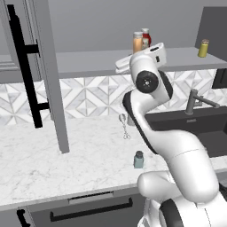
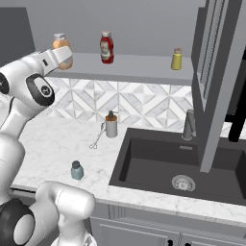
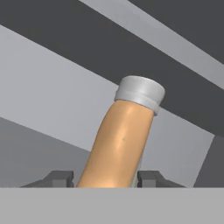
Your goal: Put the shaker and condiment bottle from the counter next to their counterparts in the cabinet.
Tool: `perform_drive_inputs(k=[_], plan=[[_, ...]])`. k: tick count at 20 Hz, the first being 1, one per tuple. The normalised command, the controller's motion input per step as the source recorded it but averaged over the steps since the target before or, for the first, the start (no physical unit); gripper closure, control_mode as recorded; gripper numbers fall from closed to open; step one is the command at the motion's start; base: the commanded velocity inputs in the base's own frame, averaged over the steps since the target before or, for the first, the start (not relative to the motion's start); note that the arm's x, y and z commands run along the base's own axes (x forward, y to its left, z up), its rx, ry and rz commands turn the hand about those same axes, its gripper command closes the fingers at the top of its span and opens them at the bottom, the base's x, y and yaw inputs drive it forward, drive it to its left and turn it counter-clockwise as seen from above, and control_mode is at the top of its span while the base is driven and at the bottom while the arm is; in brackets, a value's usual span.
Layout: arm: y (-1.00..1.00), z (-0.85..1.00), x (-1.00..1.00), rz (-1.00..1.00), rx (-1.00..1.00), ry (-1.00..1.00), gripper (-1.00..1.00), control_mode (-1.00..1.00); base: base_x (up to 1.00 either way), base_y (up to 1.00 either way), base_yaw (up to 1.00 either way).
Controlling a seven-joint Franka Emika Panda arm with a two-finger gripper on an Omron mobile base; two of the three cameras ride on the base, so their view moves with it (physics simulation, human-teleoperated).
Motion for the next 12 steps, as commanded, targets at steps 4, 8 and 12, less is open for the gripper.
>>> perform_drive_inputs(k=[4,8,12], plan=[[-0.06,-0.10,0.37,0.00,0.00,0.00,1.00,-1.00,0.00,0.00,0.00],[0.00,-0.19,0.32,0.00,-0.01,0.00,1.00,-1.00,0.00,0.00,0.00],[-0.04,-0.14,0.33,0.00,0.00,0.00,1.00,-1.00,0.00,0.00,0.00]])
